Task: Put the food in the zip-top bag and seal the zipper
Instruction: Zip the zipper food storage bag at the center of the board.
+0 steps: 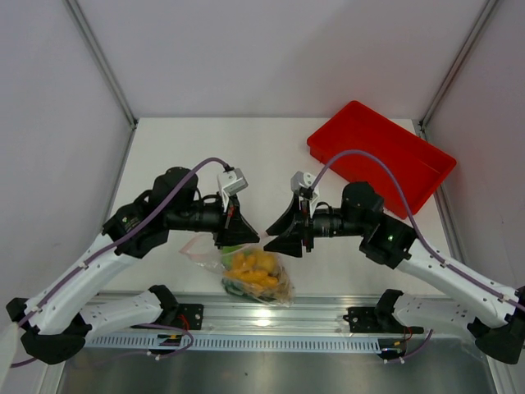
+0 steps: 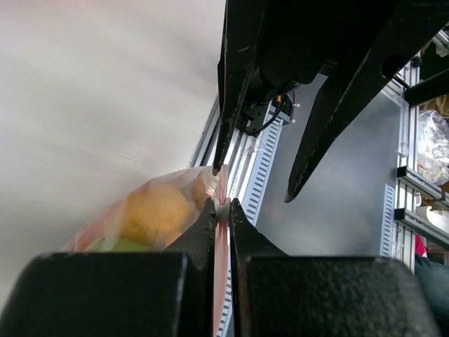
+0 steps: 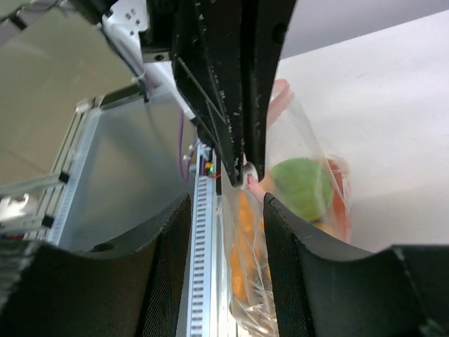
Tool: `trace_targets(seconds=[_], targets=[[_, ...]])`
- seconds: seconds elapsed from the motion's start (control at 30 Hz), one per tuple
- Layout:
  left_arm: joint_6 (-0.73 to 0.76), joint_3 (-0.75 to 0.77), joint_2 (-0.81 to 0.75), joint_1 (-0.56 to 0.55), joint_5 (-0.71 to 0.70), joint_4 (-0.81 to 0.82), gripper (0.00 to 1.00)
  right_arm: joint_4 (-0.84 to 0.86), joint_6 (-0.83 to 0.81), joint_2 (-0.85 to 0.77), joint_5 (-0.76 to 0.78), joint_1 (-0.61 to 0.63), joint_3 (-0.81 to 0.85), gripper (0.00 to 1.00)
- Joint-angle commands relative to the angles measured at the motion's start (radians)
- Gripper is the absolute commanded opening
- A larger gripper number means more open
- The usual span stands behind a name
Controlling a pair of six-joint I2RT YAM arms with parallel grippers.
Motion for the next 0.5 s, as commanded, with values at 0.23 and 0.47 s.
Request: trace_targets(seconds=[0.23, 0.47], targets=[[0.017, 0.067, 0.016, -0.003, 0.045, -0.014, 0.01, -0.301, -0.236, 0.139, -0.247, -0.047, 0.205, 0.44], [0.023, 0.068, 0.024, -0.003, 0.057, -0.016, 0.01, -0.39, -0.334, 0.235, -0.328, -0.065, 0.293, 0.37]])
